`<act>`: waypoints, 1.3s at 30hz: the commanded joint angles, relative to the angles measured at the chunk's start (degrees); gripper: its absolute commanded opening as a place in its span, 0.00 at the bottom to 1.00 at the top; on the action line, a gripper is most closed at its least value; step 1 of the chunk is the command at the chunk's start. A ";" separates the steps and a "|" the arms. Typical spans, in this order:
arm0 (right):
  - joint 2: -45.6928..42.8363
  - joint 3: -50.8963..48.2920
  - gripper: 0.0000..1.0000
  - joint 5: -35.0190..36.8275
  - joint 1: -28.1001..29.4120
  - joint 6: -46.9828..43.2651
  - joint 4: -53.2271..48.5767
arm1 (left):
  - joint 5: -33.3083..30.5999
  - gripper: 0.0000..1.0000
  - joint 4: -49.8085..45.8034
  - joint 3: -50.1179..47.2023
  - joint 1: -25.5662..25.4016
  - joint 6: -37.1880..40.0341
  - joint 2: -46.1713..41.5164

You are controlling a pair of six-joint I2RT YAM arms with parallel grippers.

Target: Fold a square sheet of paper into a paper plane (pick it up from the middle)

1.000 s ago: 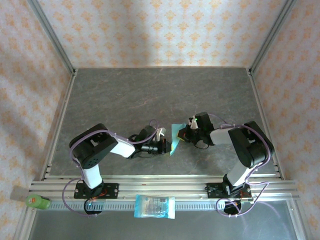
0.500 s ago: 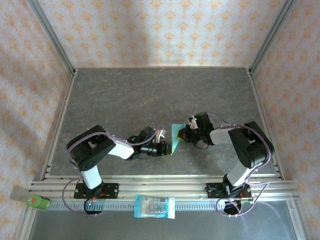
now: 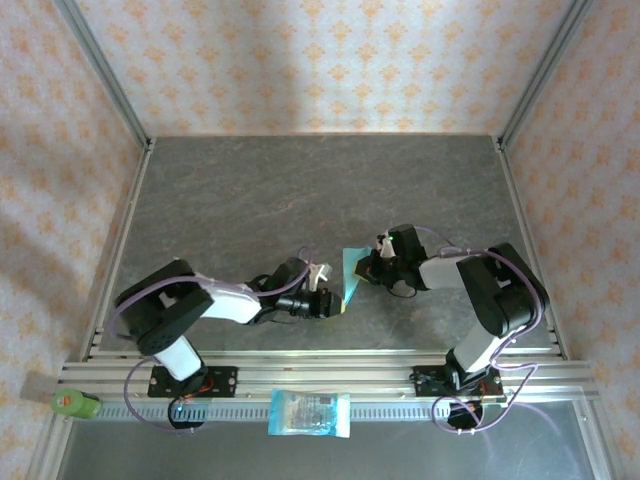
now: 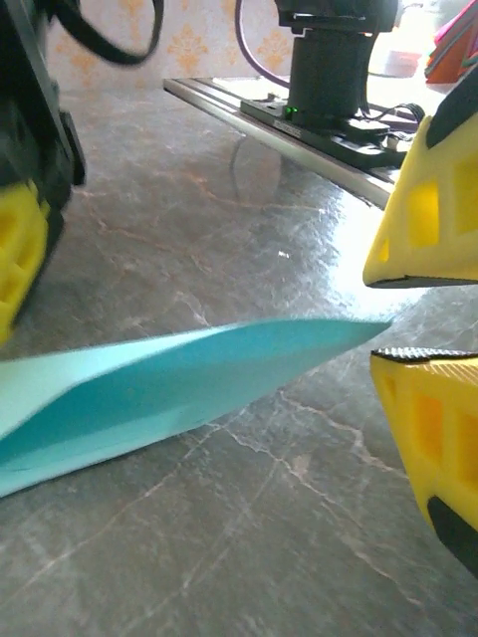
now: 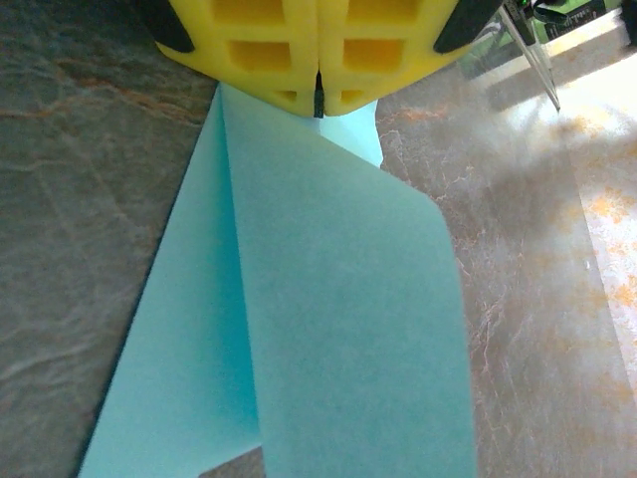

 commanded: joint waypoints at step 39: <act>3.70 -1.55 0.00 12.26 -0.01 -2.37 -5.29 | 2.89 0.06 -2.16 12.16 0.31 1.12 13.74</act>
